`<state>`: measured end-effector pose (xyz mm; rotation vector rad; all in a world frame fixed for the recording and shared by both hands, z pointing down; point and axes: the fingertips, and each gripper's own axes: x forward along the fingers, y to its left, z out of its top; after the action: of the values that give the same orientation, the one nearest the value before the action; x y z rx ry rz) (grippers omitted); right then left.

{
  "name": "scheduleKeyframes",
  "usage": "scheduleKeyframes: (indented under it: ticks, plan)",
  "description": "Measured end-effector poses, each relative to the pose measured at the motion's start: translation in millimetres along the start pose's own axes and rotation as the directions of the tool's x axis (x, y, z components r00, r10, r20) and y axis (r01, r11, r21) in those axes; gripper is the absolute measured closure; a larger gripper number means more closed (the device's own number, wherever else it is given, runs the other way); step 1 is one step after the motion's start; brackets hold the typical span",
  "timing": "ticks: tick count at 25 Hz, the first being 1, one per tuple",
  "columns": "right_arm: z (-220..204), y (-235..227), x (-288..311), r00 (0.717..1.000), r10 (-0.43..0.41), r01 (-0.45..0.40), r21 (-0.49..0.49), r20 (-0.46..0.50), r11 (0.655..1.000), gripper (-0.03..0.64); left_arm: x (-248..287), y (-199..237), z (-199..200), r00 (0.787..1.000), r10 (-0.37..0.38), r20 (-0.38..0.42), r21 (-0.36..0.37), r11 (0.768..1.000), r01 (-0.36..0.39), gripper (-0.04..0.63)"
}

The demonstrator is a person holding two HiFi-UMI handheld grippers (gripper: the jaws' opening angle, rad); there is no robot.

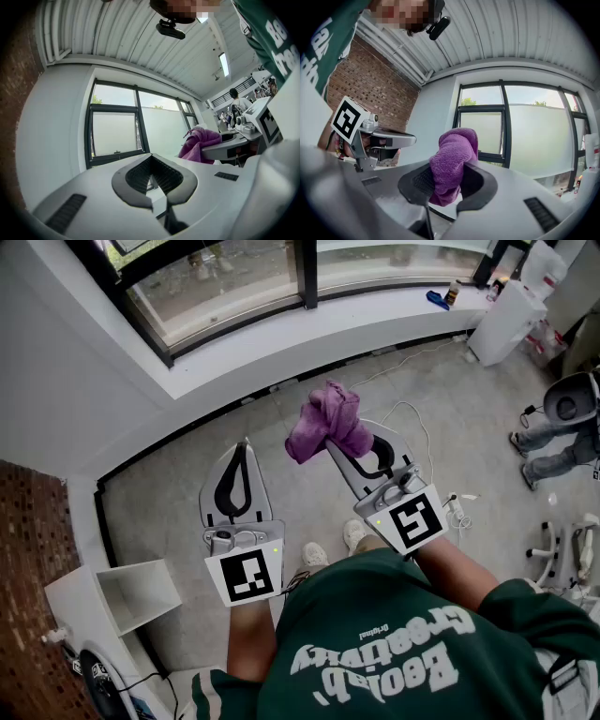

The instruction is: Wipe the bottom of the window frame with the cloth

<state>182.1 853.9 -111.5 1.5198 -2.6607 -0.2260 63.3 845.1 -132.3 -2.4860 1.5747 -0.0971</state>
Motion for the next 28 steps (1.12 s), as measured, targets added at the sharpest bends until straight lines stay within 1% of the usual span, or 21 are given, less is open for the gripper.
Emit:
scheduleKeyframes:
  ticks: [9, 12, 17, 21, 24, 28]
  plan:
    - [7.9, 9.9, 2.7, 1.0, -0.015, 0.015, -0.006, 0.013, 1.0, 0.511, -6.9, 8.5, 3.9, 1.0, -0.015, 0.008, 0.007, 1.0, 0.015, 0.588]
    - [7.1, 16.0, 1.5, 1.0, -0.017, 0.017, -0.008, 0.015, 1.0, 0.511, -8.1, 9.8, 0.7, 1.0, -0.025, 0.004, 0.011, 1.0, 0.025, 0.588]
    - [1.3, 24.9, -4.2, 1.0, -0.011, 0.011, -0.003, 0.004, 1.0, 0.511, -9.0, 8.3, -7.0, 0.999, -0.035, -0.003, -0.003, 0.999, 0.035, 0.588]
    - [-6.1, 6.2, -1.7, 1.0, 0.003, -0.003, 0.015, 0.002, 1.0, 0.511, 10.1, -3.3, -7.4, 0.999, -0.036, -0.011, 0.001, 0.999, 0.036, 0.588]
    - [-9.4, -11.9, 9.9, 1.0, 0.023, -0.023, 0.026, 0.008, 0.999, 0.511, 30.7, -6.1, -5.6, 1.0, -0.018, -0.008, -0.002, 1.0, 0.018, 0.588]
    - [-12.4, -40.2, 31.4, 0.998, 0.059, -0.06, 0.023, 0.026, 0.998, 0.511, 63.3, -7.4, -2.3, 1.0, 0.01, 0.002, 0.016, 1.0, -0.01, 0.588]
